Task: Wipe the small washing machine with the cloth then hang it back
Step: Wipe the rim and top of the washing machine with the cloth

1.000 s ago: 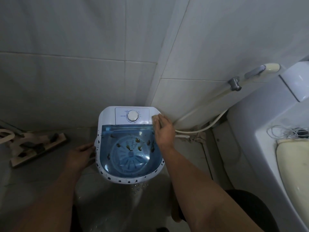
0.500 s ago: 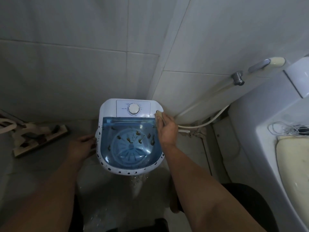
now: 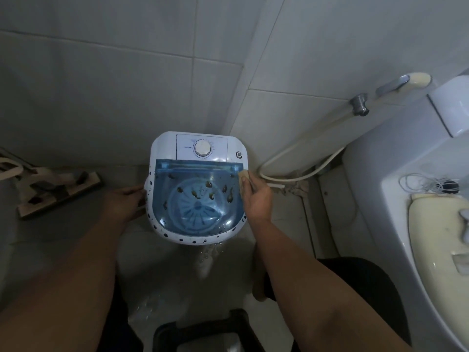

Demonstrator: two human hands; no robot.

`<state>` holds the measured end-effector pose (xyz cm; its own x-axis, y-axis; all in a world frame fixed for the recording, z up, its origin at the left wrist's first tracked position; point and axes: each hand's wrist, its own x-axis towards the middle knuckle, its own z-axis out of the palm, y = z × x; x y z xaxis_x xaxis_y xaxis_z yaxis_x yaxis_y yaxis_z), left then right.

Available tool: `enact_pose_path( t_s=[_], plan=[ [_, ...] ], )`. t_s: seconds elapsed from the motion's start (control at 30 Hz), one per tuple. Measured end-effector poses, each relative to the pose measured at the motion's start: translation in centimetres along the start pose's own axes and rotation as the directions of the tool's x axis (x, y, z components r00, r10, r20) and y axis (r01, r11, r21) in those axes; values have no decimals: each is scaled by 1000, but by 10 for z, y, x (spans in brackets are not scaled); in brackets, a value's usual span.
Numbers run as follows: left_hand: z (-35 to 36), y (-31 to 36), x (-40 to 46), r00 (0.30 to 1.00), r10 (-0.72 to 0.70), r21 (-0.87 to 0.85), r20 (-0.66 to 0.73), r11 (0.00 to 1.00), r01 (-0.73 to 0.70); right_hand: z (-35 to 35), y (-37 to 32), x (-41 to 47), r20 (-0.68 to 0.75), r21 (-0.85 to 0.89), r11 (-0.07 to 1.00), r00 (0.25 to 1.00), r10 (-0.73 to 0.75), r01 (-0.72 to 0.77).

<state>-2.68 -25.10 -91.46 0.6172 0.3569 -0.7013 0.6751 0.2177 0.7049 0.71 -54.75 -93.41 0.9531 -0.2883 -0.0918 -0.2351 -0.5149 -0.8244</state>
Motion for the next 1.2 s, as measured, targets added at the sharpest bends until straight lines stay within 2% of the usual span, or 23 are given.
enact_pose_path(
  t_s=[0.23,0.43,0.73,0.87,1.07,1.2],
  plan=[
    [0,2,-4,1000,8,7,-16,1000,-8,0,18,-26,18,129,985,994,110,-111],
    [1,10,-12,1000,-28,2,-10,1000,28,-4,24,-45,4,122,980,988,156,-155],
    [2,8,-4,998,-57,104,-16,993,58,-3,26,-45,19,156,968,980,196,-197],
    [3,5,-2,998,-69,55,-16,996,69,-5,10,-26,32,87,988,991,128,-130],
    [-23,0,14,992,-84,-17,-92,996,83,21,-9,0,143,-12,1000,990,-1,3],
    [-31,-1,14,992,-113,-88,-62,990,107,30,-21,6,171,-40,994,981,-92,101]
  ],
)
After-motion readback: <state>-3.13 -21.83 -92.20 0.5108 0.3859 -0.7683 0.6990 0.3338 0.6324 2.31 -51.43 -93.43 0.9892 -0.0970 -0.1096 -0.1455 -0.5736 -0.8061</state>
